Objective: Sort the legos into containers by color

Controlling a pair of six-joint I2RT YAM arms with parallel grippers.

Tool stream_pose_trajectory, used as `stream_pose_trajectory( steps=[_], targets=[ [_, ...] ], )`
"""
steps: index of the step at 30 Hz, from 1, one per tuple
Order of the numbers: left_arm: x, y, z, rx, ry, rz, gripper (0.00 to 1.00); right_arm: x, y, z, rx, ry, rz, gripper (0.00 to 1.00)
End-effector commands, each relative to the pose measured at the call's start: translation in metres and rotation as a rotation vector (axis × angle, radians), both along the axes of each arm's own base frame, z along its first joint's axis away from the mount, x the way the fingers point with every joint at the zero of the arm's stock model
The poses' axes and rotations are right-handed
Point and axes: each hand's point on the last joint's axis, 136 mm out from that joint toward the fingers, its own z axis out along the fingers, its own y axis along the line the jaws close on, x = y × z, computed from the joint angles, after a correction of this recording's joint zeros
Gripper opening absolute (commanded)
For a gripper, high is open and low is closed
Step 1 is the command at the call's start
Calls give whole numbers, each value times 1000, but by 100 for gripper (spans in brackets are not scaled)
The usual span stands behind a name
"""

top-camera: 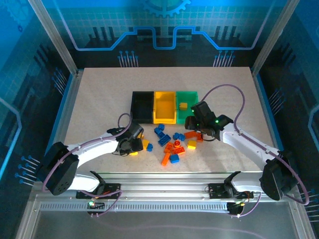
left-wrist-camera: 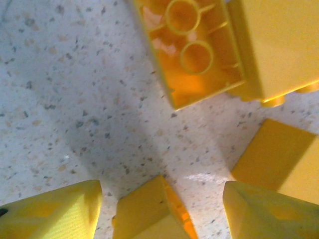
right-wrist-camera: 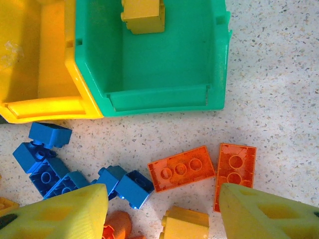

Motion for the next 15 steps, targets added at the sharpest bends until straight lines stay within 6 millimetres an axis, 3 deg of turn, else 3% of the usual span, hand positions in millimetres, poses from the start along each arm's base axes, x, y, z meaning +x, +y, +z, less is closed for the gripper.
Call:
stream_pose_trajectory(
  steps=[1,5,10,15],
  targets=[
    [-21,16,2,46,45,-1,66,3,-6,5,15,-23,-34,62],
    [-22,19,10,43,17,-1,66,2,-5,3,24,-21,-36,62],
    [-24,15,-7,35,54,3,64,0,-6,-1,26,-10,-37,62],
    [-21,10,-18,32,73,3,56,-3,-9,0,19,-11,-40,62]
  ],
)
